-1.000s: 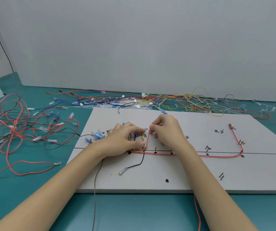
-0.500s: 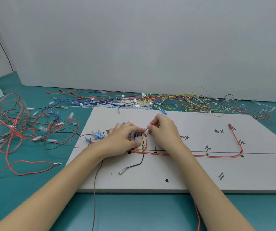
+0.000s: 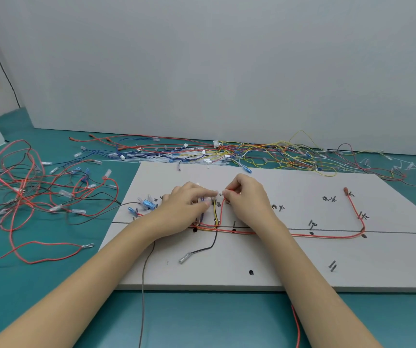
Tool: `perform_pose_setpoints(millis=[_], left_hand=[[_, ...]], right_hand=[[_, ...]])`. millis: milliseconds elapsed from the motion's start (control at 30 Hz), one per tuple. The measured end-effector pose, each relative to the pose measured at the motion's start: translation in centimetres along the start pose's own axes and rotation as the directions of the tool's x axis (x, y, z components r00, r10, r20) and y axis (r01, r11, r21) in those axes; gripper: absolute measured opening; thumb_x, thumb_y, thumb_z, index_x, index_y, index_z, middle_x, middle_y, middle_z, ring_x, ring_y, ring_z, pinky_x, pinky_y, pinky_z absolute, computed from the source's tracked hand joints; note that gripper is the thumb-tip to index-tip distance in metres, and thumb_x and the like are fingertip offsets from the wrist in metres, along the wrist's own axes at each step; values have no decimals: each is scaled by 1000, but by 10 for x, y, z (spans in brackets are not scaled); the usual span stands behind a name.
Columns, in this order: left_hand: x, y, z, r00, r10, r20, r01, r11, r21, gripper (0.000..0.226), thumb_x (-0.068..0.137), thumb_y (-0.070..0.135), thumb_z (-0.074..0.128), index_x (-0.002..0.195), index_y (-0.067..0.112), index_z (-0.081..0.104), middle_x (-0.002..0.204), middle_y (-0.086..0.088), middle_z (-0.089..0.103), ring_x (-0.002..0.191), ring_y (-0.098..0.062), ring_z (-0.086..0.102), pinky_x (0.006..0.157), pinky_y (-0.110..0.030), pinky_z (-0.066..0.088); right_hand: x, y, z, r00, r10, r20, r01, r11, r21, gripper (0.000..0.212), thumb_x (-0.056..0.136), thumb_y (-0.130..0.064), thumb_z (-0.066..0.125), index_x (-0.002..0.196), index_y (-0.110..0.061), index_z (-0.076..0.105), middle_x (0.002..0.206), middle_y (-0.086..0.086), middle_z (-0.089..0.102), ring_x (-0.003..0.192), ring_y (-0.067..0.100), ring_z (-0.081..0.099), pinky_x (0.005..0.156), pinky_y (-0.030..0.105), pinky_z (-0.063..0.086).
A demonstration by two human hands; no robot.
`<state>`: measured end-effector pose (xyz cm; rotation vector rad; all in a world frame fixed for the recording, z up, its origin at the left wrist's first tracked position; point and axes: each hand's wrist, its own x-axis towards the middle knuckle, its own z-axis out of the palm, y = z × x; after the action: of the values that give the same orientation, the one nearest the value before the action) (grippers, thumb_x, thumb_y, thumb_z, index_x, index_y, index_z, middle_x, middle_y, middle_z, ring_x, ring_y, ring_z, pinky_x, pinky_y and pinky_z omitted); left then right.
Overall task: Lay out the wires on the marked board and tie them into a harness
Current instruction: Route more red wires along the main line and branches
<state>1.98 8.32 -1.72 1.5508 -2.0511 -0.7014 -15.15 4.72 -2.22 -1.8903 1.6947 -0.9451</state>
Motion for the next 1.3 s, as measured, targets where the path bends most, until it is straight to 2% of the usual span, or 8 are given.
perform_pose_setpoints(millis=[67,133,367,533,633,733,900,1300], left_hand=[[1,3,-6,999,-32,-29,23,962,-273,33,101,16,46,129,27,59,131,1,53,125,-12,47,110,-31,34],[2,5,-15,996,-71,-48,41,893,-448,34,100,5,43,127,17,60,126,-1,60,109,-6,56,95,-14,43],[0,-13,-45,992,-125,27,119,836,-535,33,95,-2,51,94,23,73,94,2,73,74,-8,66,76,-23,50],[1,-11,-33,983,-51,-175,-20,924,-381,20,89,10,67,90,28,75,84,9,74,74,-4,63,66,-14,46],[-1,-6,-15,948,167,-269,-163,986,39,19,94,21,60,106,24,74,99,10,68,91,-6,56,80,-21,45],[-3,-4,0,962,242,-125,-182,913,365,35,100,36,43,132,28,57,122,10,54,113,-16,43,95,-38,40],[-1,-8,11,991,127,-49,-93,894,437,43,100,49,33,143,47,35,136,14,38,122,-15,29,91,-36,25],[3,-13,14,994,101,-37,-78,914,399,43,99,49,35,142,50,34,137,14,33,122,-15,25,89,-33,19]], right_hand=[[0,0,0,1000,2,0,-2,1000,2,14,87,-17,64,76,-22,57,83,-5,66,86,19,61,78,35,51],[1,1,-1,1000,5,3,-5,1000,17,14,86,-16,64,75,-21,58,84,-4,66,85,19,61,80,36,51],[2,3,-2,1000,15,15,-16,997,70,13,85,-15,66,75,-20,60,83,-4,68,81,16,63,81,35,52],[2,3,-2,1000,13,13,-14,998,67,11,85,-16,67,77,-19,61,81,-4,67,80,15,63,80,35,53],[2,3,-1,1000,-12,4,12,999,49,13,84,-15,68,74,-21,61,78,-5,67,78,15,63,78,36,53],[2,2,0,999,-52,-7,52,998,23,15,84,-15,68,73,-22,60,77,-6,66,78,17,63,77,37,53],[1,1,0,997,-76,-15,76,997,-5,17,84,-17,68,71,-25,59,74,-10,64,77,16,62,76,38,53],[-6,-3,4,995,-88,-51,86,995,-48,8,87,-20,64,80,-21,62,82,-7,66,83,19,61,76,36,51]])
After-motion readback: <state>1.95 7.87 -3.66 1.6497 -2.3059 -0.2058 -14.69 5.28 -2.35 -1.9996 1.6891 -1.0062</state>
